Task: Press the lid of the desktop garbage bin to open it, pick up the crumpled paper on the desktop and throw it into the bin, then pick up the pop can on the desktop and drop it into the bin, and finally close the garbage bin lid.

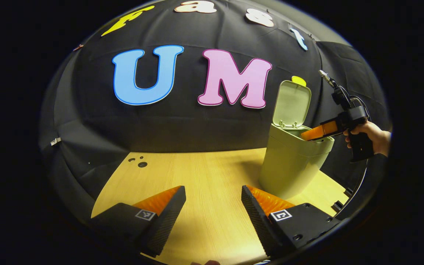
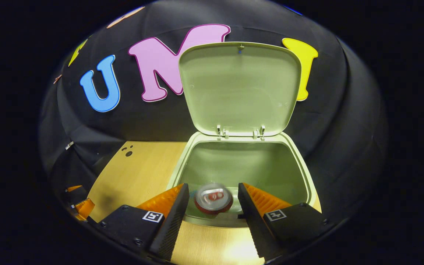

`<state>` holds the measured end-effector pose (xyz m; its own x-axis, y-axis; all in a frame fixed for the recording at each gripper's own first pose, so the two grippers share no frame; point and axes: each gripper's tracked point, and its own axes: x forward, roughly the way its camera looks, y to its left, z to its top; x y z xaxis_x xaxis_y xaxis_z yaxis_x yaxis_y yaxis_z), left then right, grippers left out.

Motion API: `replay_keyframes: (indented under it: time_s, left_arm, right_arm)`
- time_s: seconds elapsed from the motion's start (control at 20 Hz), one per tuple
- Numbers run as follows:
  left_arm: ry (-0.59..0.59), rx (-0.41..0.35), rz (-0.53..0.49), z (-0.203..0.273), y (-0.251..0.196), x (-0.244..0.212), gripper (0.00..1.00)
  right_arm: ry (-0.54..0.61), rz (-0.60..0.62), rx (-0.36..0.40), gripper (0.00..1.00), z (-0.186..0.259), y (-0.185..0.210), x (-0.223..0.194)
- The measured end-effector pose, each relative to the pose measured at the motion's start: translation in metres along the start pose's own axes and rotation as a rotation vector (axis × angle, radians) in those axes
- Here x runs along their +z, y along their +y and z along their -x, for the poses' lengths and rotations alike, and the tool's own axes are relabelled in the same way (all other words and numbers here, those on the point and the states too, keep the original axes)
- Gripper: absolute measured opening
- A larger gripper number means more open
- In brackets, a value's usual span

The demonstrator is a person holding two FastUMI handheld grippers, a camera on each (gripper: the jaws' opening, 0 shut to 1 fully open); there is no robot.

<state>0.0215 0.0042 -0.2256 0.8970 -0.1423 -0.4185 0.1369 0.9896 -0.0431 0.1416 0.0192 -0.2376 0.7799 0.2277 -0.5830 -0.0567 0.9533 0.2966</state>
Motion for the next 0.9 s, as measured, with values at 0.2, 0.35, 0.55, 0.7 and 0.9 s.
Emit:
replay_keyframes:
  time_s: [0.2, 0.35, 0.55, 0.7, 0.9]
  left_arm:
    - [0.004, -0.003, 0.002, 0.001, 0.000, -0.001, 0.97]
    - [0.007, -0.004, -0.004, 0.000, 0.000, -0.002, 0.97]
    - [0.009, 0.002, 0.007, 0.001, 0.002, -0.002, 0.97]
    - [0.012, -0.005, 0.010, 0.001, 0.000, -0.004, 0.97]
    - [0.009, -0.012, 0.004, 0.001, -0.003, -0.003, 0.97]
  right_arm:
    - [-0.020, -0.012, -0.001, 0.85, 0.003, 0.000, 0.005]
    - [-0.085, -0.030, 0.020, 0.84, 0.016, 0.008, 0.024]
    - [-0.223, -0.006, 0.018, 0.82, 0.048, 0.010, 0.074]
    - [-0.299, 0.029, 0.009, 0.85, 0.068, 0.010, 0.109]
    - [-0.389, 0.085, -0.008, 0.92, 0.091, 0.011, 0.149]
